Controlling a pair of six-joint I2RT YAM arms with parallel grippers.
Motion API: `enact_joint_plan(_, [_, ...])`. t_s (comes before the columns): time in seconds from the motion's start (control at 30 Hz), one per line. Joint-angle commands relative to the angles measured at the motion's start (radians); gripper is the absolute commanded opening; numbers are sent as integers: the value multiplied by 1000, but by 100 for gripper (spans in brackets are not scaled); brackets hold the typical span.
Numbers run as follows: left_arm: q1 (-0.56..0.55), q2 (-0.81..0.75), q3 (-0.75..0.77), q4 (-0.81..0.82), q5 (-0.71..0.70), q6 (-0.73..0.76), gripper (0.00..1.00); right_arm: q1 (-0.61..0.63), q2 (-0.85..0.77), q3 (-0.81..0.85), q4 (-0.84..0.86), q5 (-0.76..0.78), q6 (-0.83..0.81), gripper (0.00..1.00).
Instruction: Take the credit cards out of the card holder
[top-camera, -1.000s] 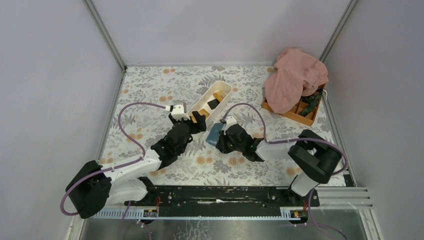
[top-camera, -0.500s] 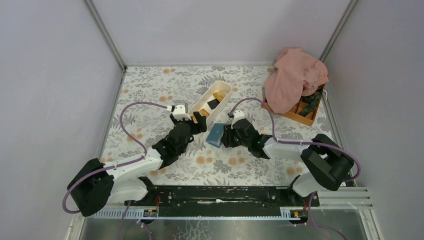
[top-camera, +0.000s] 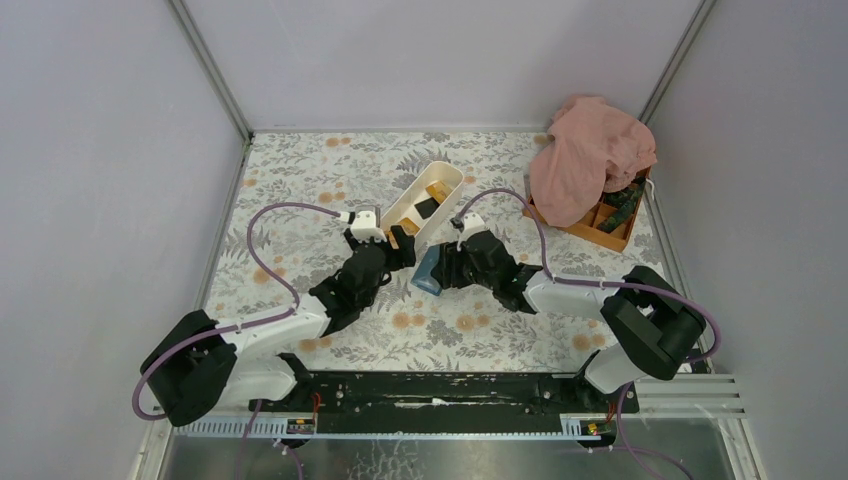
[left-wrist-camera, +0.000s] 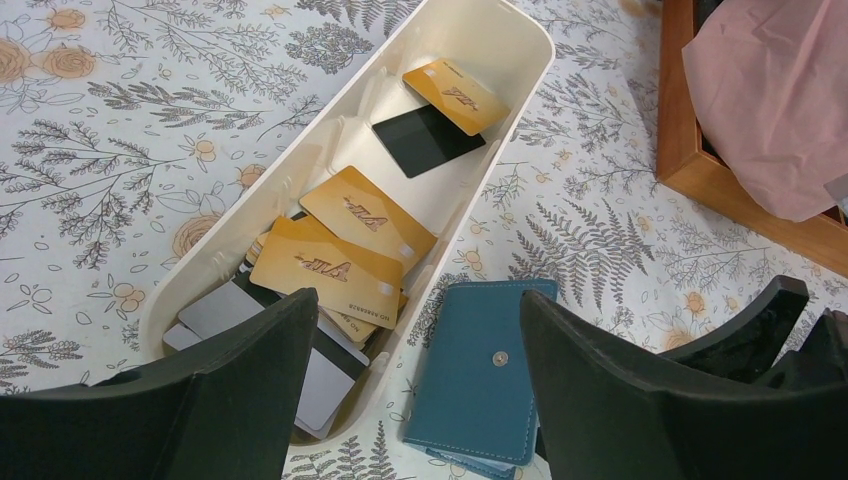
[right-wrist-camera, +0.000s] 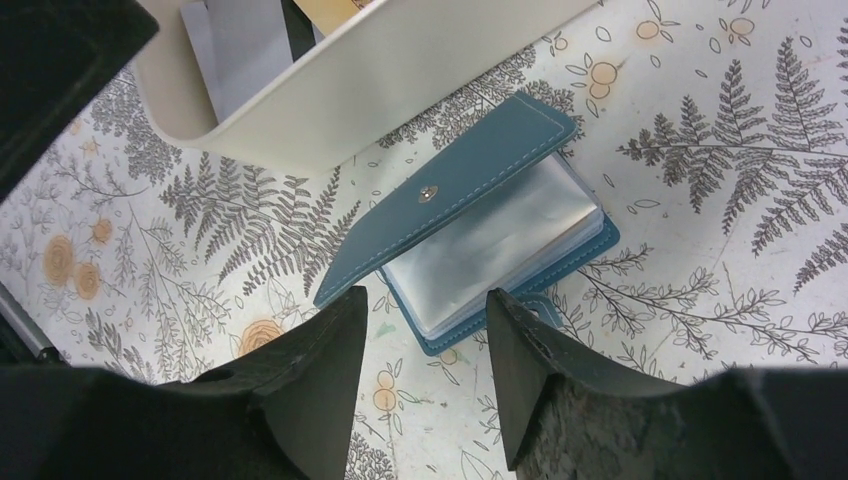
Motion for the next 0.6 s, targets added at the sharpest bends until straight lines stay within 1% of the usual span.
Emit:
enact_joint_plan(0.0, [2,6,26,45,-11,-2,80,-2,-7,34,79,-20,24,54])
enact_joint_plan(0.17, [1,9,28,44,-8,-4,80,-2,28,48,118,-37,51,53])
enact_joint_plan(0.3, [1,9,28,42,-10,-4,80,-2,18,37,148,-22,84,53])
enact_joint_plan(0.57, [1,10,32,37,3,-9,80,-2,-3,-6,182,11,170,58])
